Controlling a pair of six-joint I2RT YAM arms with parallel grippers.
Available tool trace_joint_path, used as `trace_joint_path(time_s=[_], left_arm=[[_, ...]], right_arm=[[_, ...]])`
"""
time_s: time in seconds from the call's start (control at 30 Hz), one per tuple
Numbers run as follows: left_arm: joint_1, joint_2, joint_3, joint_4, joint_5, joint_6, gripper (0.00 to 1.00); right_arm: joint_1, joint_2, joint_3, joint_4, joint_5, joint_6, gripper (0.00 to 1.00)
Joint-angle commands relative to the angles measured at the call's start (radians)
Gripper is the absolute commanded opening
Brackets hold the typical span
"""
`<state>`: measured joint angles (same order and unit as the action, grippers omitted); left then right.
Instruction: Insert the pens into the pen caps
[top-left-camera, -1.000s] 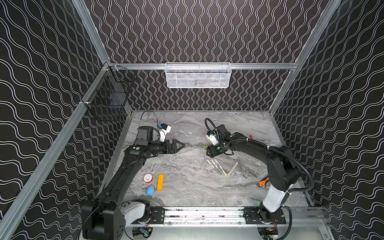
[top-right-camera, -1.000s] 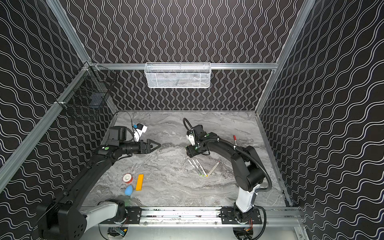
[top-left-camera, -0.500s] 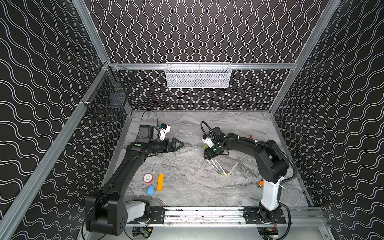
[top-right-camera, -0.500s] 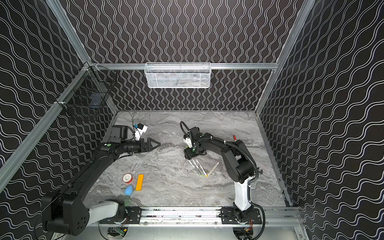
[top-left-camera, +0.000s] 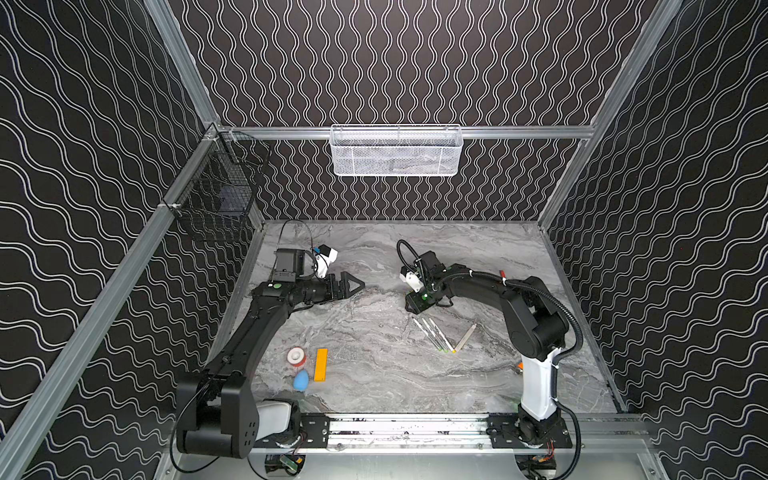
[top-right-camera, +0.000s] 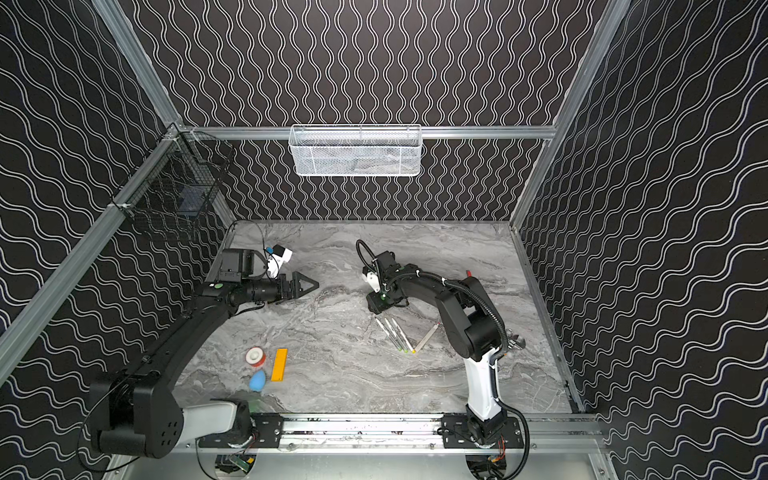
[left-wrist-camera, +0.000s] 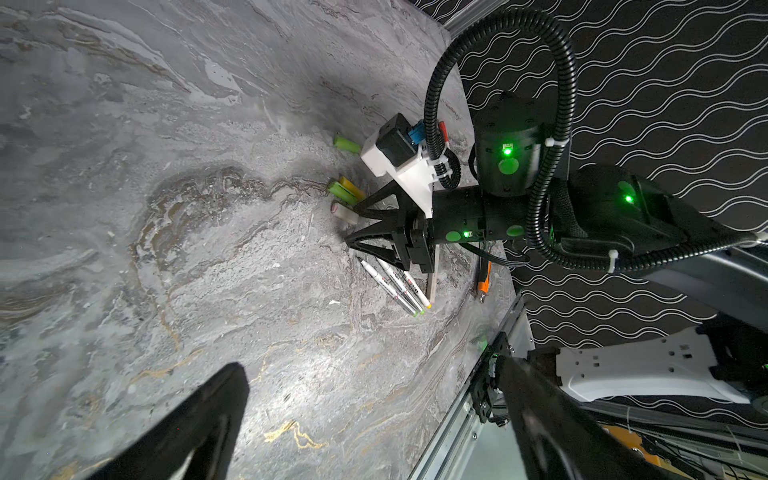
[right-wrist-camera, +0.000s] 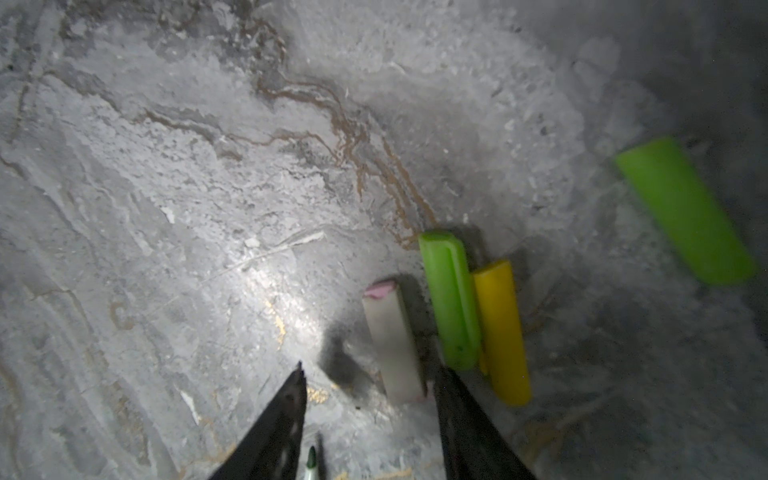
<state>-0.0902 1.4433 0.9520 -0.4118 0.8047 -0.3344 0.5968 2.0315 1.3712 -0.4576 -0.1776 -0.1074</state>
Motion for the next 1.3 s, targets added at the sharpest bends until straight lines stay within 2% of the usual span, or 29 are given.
trace_joint_path(time_s=[0.0, 0.17, 0.47, 0.63, 0.73, 0.97, 1.27], left_arm=[[0.007, 0.003, 0.006, 0.038, 0.016, -0.007, 0.99], [0.013, 0.011, 0.005, 0.051, 0.028, -0.017, 0.99], [0.014, 0.006, -0.008, 0.070, 0.028, -0.041, 0.99], [0.003, -0.013, -0.041, 0.139, 0.021, -0.109, 0.99], [-0.040, -0.018, -0.057, 0.193, 0.004, -0.150, 0.99], [-0.163, 0.017, -0.085, 0.309, -0.026, -0.217, 0.99], [-0.184, 0.043, -0.100, 0.412, -0.005, -0.268, 0.95]], right_arm=[[0.010, 0.014, 0.000, -0.052, 0.027, -0.017, 0.48], [0.027, 0.012, -0.009, -0.070, 0.083, -0.020, 0.37], [0.053, 0.001, -0.011, -0.070, 0.102, -0.030, 0.20], [0.067, -0.038, -0.029, -0.044, 0.102, -0.044, 0.18], [0.069, -0.076, -0.057, -0.016, 0.084, -0.049, 0.17], [0.071, -0.239, -0.133, 0.080, -0.049, -0.020, 0.16], [0.094, -0.438, -0.223, 0.180, -0.163, 0.021, 0.16]])
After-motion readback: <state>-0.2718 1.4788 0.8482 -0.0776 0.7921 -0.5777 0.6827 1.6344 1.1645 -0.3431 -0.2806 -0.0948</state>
